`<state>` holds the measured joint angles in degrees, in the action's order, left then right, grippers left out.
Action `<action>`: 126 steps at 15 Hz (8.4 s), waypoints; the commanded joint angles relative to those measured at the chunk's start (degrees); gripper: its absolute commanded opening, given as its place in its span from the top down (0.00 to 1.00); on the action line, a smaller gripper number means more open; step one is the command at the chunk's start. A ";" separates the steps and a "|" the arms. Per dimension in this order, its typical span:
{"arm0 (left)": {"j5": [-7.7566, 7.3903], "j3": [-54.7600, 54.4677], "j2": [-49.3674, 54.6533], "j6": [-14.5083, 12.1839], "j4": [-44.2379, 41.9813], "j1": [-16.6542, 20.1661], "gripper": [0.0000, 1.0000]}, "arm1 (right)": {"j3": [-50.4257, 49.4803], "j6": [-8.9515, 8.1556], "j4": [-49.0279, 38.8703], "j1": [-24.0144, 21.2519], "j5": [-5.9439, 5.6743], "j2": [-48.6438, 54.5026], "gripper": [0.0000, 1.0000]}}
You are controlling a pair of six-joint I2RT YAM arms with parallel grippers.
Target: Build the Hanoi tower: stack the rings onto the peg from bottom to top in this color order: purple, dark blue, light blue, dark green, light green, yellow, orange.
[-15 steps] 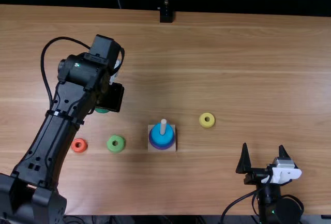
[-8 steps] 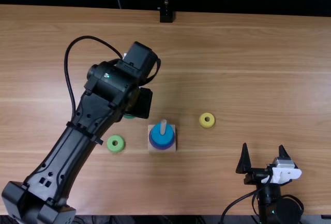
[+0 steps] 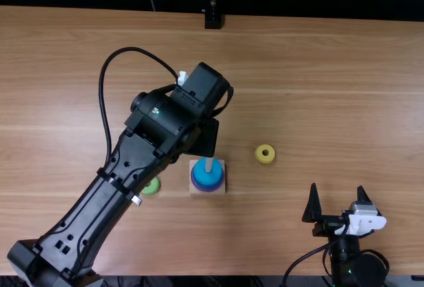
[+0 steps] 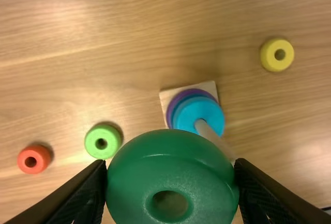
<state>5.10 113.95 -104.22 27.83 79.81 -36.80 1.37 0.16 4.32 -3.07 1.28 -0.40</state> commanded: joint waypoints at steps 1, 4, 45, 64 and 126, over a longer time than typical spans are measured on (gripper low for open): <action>-0.15 1.45 0.60 2.43 0.13 -1.35 1.00 | -0.40 0.26 0.49 -0.62 0.09 0.40 0.00; -0.25 1.36 0.34 2.96 0.03 -2.93 1.00 | -0.40 0.26 0.49 -0.62 0.09 0.40 0.00; 0.28 -43.20 17.56 -23.83 -32.24 11.40 0.00 | -0.40 0.26 0.49 -0.62 0.09 0.40 0.00; -0.04 -55.59 5.61 -24.04 -39.42 13.42 0.00 | -0.40 0.26 0.49 -0.62 0.20 0.40 0.00; -0.46 7.78 -10.82 5.70 6.15 -5.83 1.00 | -0.40 0.26 0.49 -0.62 0.09 0.40 0.00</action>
<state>4.29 122.28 -114.06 33.06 85.84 -42.22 1.39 0.14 4.34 -3.05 1.30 -0.40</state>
